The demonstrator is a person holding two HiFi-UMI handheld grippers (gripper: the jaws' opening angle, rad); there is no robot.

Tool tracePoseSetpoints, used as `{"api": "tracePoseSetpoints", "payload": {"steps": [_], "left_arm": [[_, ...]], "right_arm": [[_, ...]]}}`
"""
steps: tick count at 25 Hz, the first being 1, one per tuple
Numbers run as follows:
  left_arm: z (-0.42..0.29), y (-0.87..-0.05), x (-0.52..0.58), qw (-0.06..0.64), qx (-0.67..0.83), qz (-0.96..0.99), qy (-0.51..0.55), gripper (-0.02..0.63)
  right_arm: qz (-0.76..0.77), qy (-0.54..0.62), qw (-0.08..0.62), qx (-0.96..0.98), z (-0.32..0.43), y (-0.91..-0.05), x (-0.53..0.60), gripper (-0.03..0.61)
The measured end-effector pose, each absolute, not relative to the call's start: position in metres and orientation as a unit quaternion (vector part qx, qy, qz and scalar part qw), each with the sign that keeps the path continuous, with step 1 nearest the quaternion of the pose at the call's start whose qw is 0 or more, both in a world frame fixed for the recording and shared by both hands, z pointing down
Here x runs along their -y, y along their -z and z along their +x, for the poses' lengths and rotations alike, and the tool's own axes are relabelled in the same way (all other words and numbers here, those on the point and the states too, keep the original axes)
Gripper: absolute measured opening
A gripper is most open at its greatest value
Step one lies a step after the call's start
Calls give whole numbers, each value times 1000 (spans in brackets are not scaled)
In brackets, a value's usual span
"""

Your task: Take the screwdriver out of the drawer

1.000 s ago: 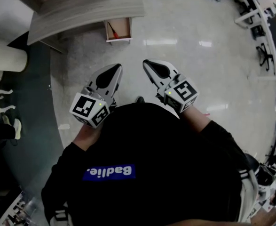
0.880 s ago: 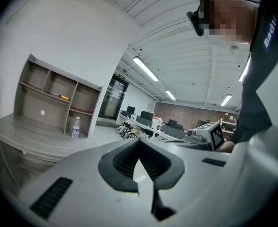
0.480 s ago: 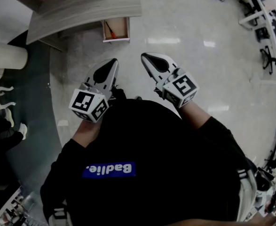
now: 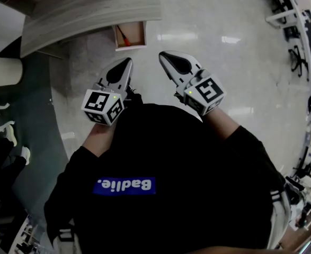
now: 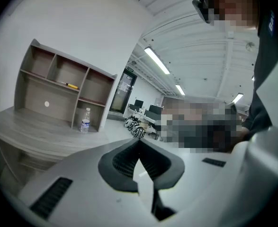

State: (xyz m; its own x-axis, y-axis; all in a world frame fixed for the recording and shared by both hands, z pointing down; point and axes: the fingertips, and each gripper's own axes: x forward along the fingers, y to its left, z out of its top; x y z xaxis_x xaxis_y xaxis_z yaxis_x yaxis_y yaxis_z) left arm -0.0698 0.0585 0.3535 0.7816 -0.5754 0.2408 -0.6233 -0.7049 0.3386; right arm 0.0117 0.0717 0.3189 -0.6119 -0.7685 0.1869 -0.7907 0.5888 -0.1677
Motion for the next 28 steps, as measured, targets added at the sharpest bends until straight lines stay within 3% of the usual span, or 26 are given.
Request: {"api": "tracePoseSetpoints", "payload": {"steps": [12, 20, 28], "left_arm": [[-106, -407, 68, 226, 296, 921, -113, 0], [-58, -460, 128, 259, 311, 902, -150, 29], [-74, -536, 115, 293, 405, 847, -182, 44]], "right_arm": [[472, -136, 75, 868, -22, -333, 46, 28], [453, -156, 84, 874, 25, -363, 113, 28], [387, -172, 108, 899, 24, -398, 93, 28]]}}
